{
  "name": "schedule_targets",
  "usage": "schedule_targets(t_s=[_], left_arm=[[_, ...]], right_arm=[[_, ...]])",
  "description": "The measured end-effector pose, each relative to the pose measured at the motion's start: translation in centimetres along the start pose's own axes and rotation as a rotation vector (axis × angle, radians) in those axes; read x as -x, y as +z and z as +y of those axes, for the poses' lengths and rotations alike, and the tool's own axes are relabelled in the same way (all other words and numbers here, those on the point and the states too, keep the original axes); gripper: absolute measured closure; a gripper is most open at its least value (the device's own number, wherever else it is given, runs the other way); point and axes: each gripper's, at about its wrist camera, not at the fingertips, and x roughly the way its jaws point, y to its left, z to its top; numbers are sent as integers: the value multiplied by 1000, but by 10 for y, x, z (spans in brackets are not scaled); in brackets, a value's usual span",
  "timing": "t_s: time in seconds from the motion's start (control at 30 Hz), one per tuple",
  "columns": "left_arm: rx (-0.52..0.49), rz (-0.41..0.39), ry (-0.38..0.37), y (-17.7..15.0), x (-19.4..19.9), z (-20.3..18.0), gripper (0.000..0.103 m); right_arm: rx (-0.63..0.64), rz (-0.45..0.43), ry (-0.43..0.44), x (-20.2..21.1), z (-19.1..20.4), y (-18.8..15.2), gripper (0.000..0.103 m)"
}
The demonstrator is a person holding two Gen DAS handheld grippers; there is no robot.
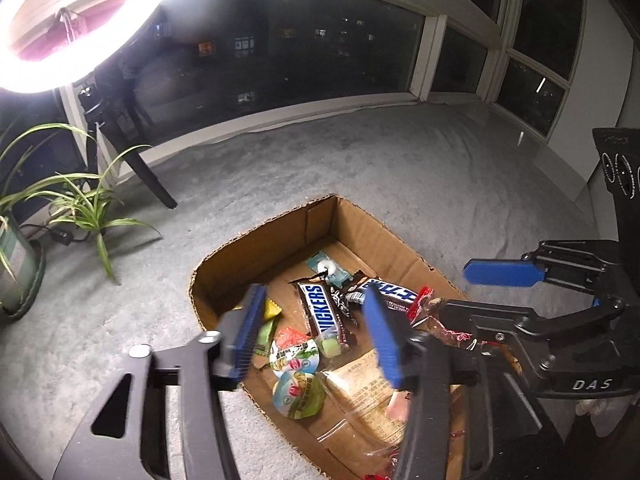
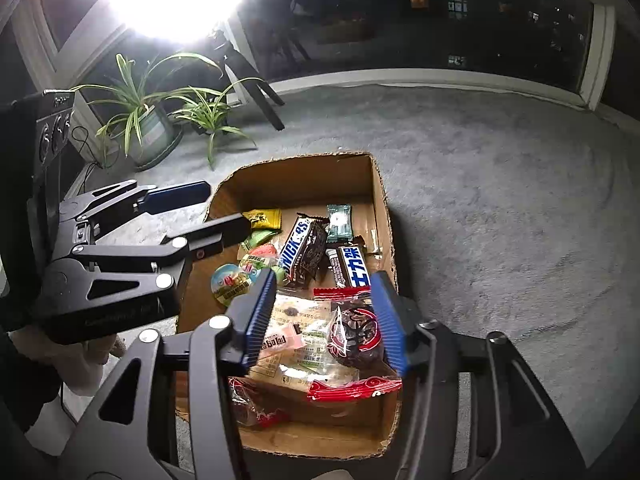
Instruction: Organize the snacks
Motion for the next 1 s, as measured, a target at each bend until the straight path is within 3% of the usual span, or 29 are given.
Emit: schedule_targets(t_s=[0.07,0.27,0.57,1.0], left_arm=[[-3,0,7,0,0,1,43],[4,1,30,-3,4,7,38],[9,-5,49,-5,12,10,32],[17,-19,59,-7,24,10,32]], right_arm=[[1,-3,-11,1,1,0,35],[6,-24,-62,6,4,0,23],[-15,-30,-89,10,7,0,21],[-24,-87,-188,38,21,3,21]])
